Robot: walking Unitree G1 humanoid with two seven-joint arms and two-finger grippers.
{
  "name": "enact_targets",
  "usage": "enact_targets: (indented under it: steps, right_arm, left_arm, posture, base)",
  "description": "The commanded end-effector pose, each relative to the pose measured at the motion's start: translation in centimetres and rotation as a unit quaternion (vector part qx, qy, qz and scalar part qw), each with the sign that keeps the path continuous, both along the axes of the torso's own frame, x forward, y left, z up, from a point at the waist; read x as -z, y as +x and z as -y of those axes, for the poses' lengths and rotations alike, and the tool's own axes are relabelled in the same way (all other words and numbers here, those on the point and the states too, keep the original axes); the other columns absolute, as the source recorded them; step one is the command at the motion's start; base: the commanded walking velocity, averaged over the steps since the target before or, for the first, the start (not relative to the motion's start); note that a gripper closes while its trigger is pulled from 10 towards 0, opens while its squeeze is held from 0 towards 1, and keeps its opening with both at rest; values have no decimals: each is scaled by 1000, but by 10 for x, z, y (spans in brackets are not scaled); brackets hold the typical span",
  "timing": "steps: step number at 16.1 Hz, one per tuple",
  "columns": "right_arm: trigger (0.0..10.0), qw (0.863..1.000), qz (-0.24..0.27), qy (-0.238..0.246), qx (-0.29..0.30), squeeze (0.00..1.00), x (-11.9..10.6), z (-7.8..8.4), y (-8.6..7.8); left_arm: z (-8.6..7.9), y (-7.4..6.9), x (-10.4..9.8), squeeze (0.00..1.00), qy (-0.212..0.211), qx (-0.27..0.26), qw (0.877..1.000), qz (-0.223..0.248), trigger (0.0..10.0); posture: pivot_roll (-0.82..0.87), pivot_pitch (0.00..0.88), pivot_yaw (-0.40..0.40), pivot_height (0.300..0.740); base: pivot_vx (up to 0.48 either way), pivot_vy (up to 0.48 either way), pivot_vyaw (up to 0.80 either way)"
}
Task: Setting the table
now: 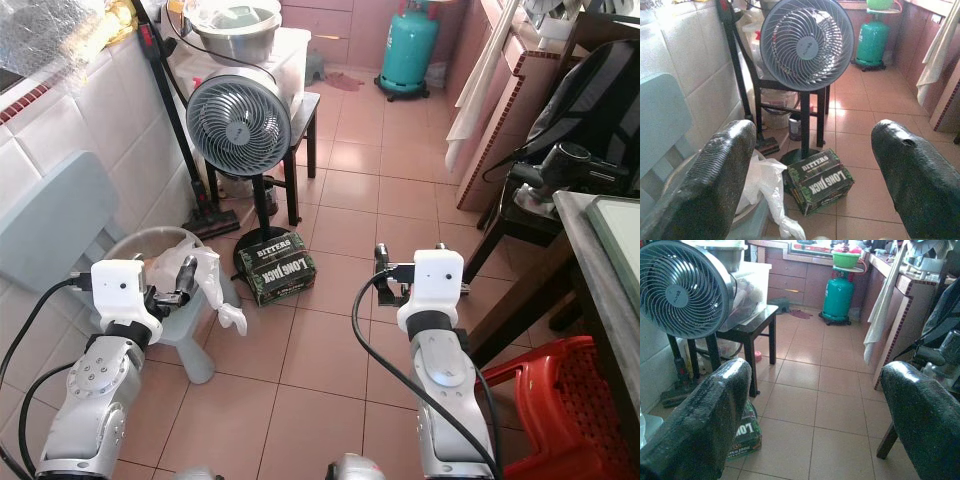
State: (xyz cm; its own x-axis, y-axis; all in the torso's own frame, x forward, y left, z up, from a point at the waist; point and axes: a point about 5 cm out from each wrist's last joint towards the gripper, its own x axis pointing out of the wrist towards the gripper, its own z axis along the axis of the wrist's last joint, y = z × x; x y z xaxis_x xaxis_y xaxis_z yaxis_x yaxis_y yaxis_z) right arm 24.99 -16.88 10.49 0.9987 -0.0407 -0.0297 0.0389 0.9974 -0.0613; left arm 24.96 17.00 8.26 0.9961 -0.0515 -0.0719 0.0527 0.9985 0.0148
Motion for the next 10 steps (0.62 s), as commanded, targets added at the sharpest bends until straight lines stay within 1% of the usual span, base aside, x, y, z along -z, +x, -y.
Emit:
enact_targets:
  steps: [1,9,10]
  right_arm:
    - [10000,1000,-9,28,9,0,-36,3,12]
    - [10000,1000,-9,28,9,0,-36,3,12]
    - [10000,999,-7,38,9,0,-35,2,11]
  left_arm:
    - [19,21,-35,0,-123,56,991,22,10000]
    - [19,21,-35,0,-123,56,991,22,10000]
    - [18,21,-36,0,-114,43,993,11,10000]
  posture:
    - [-27,0,43,740]
    - [-27,0,43,740]
    - [-22,0,47,740]
  base:
    - [0,0,0]
    - [0,0,0]
    - [0,0,0]
